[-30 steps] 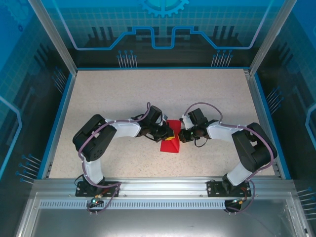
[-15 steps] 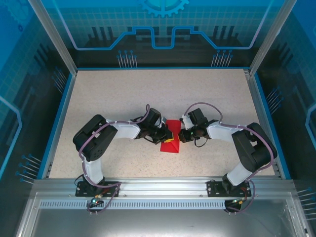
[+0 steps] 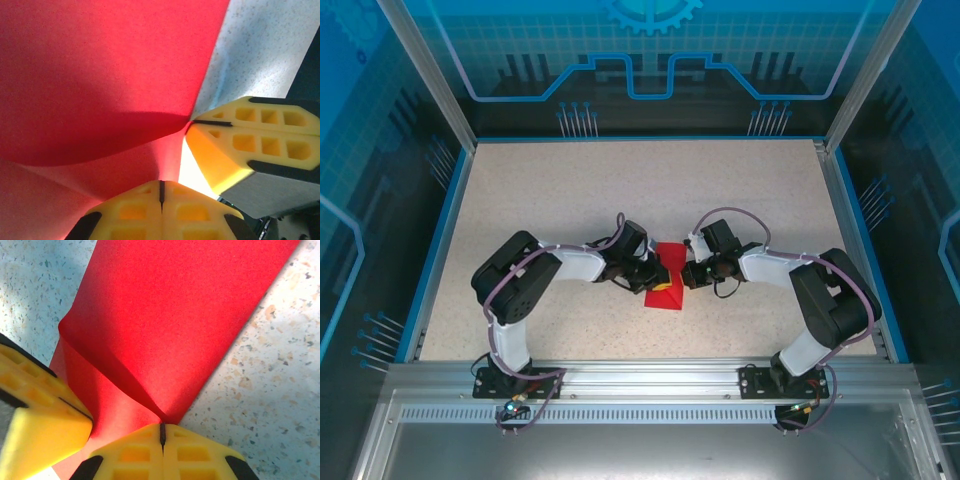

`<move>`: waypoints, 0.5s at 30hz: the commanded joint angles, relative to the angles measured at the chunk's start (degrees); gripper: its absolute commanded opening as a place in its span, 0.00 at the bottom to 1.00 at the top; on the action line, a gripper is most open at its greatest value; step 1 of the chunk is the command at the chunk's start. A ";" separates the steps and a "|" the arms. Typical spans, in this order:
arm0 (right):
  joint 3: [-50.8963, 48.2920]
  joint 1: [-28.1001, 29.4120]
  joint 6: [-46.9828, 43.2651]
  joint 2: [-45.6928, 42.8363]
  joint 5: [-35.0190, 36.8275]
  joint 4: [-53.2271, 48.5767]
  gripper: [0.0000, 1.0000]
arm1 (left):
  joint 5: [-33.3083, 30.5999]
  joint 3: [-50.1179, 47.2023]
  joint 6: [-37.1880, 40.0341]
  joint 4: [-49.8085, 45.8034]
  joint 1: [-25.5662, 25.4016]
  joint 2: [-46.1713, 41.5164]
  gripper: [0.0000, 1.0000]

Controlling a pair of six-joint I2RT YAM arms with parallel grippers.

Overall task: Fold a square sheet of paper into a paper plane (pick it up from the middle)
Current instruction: Fold the triangle a second time at the center of the table.

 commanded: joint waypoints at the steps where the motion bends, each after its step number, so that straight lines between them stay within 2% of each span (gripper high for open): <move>1: 1.00 -0.78 -0.53 0.16 0.11 -0.85 0.04 | 0.31 -0.96 0.72 0.33 -0.54 1.43 0.02; 9: 0.96 -0.73 -0.47 -0.10 -0.05 -1.09 0.04 | -0.51 -2.61 0.75 0.29 -0.72 2.43 0.01; 13: 1.16 -0.78 -0.23 -1.01 -0.32 -1.54 0.08 | -1.39 -3.71 0.90 0.37 -0.69 2.36 0.01; 15: 1.85 -0.82 0.24 -1.95 -0.53 -2.54 0.13 | -1.33 -3.45 0.96 0.52 -0.69 2.67 0.01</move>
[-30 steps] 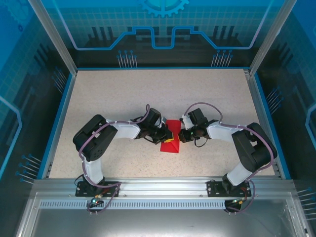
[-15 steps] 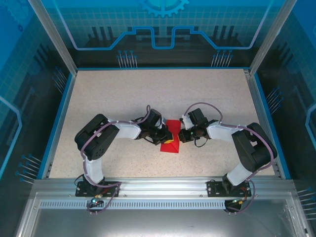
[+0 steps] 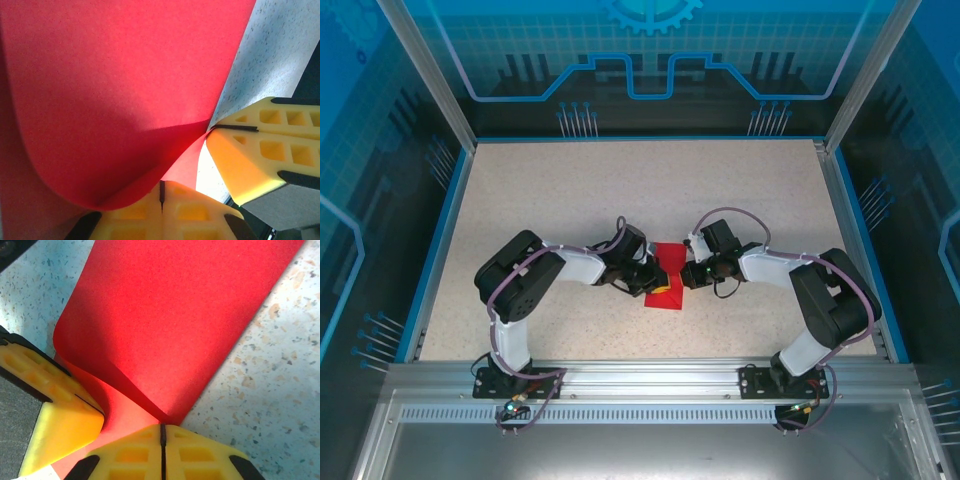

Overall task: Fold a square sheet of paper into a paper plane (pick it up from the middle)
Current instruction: Fold the triangle a second time at the center of the table.

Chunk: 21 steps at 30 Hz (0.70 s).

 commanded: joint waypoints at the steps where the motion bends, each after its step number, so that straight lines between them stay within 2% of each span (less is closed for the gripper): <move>1: 1.96 -0.74 0.29 -2.51 -0.59 -2.68 0.15 | -1.34 -1.50 0.83 -2.22 -0.74 1.78 0.01; 6: 1.90 -0.82 2.76 -8.85 1.04 -6.09 0.32 | -1.47 -1.30 1.03 -2.65 -0.68 1.80 0.00; 8: 0.77 -0.81 4.17 -11.55 -0.99 -6.06 0.33 | -1.45 -1.28 1.13 -2.65 -0.65 1.88 0.00; 12: -1.86 0.79 8.68 -13.33 -9.22 -3.32 0.16 | -1.52 -1.12 1.12 -2.67 -0.71 1.95 0.00; 14: -2.77 2.83 11.67 -12.85 -9.62 -2.75 0.08 | -1.59 -1.21 1.07 -2.65 -0.69 1.97 0.00; 21: -4.64 7.63 18.49 -9.16 -9.46 0.05 0.04 | -1.45 -1.01 1.18 -2.62 -0.72 2.15 0.00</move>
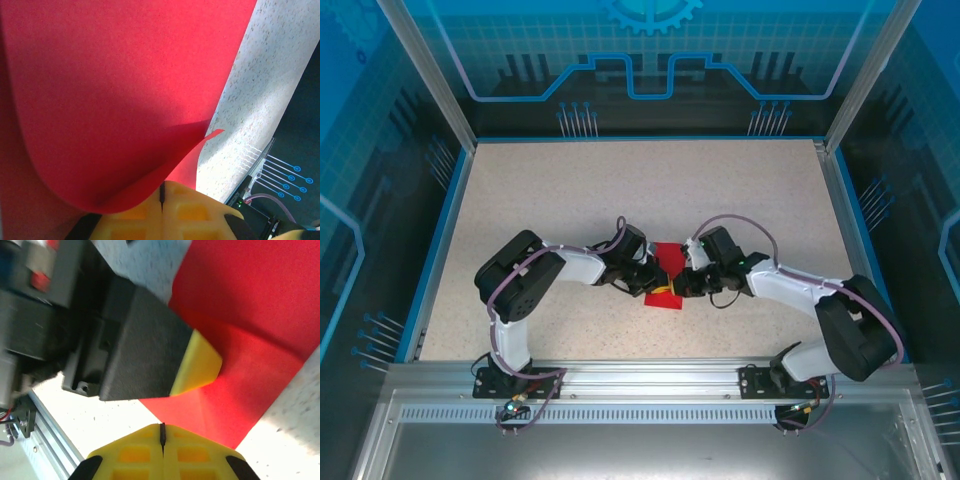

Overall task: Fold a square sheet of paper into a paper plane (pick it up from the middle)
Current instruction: Fold the triangle a second time at the center of the table.

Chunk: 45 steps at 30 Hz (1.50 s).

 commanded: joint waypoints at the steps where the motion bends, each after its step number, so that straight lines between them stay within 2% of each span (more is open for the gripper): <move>1: -0.46 1.88 4.84 2.20 -1.25 1.76 0.04 | -1.42 -0.97 1.01 -2.58 -0.70 2.18 0.00; 9: 1.64 2.27 5.94 7.57 1.18 0.66 0.04 | -0.86 -0.66 1.09 -2.56 -0.76 2.37 0.00; 19: 0.21 0.15 4.31 8.90 2.03 -2.70 0.04 | -0.66 -0.50 1.34 -3.15 -0.69 2.54 0.00; 32: -4.49 -2.06 4.84 9.80 -2.18 -0.80 0.06 | -0.80 -0.75 1.60 -3.30 -0.73 2.98 0.00; 40: -2.11 -2.14 6.00 3.81 -4.52 -2.13 0.08 | -0.61 -0.77 1.68 -3.51 -0.74 2.90 0.00; 45: 0.86 -2.38 7.18 6.31 -5.38 -0.77 0.09 | -0.55 -0.76 1.76 -3.50 -0.73 2.98 0.00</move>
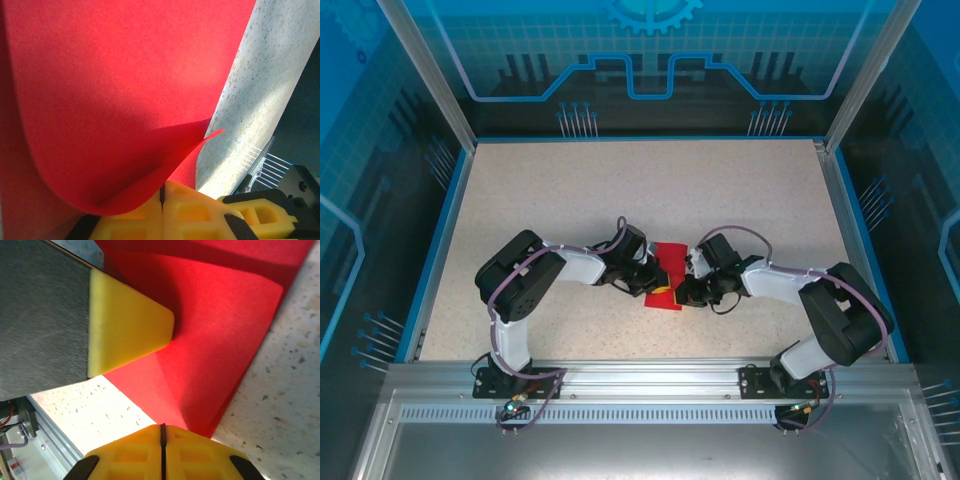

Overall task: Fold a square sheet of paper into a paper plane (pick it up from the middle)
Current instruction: Fold the triangle a second time at the center of the table.

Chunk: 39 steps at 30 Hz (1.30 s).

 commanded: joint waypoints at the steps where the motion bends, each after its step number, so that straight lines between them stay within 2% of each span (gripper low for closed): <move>1: 2.96 -0.61 1.39 2.20 -2.21 -0.51 0.09 | -0.80 -0.80 1.47 -3.60 -0.74 2.74 0.00; 9: 0.98 -1.28 3.04 8.51 -3.75 1.64 0.09 | -0.94 -0.78 1.66 -4.12 -0.74 2.59 0.00; 16: -3.66 -1.45 3.25 5.60 -4.42 1.82 0.10 | -1.70 -0.80 1.76 -4.91 -0.67 2.51 0.00; 39: -9.73 -2.50 3.29 -1.44 -5.87 1.76 0.13 | -2.13 -0.11 2.10 -6.18 -0.69 2.99 0.00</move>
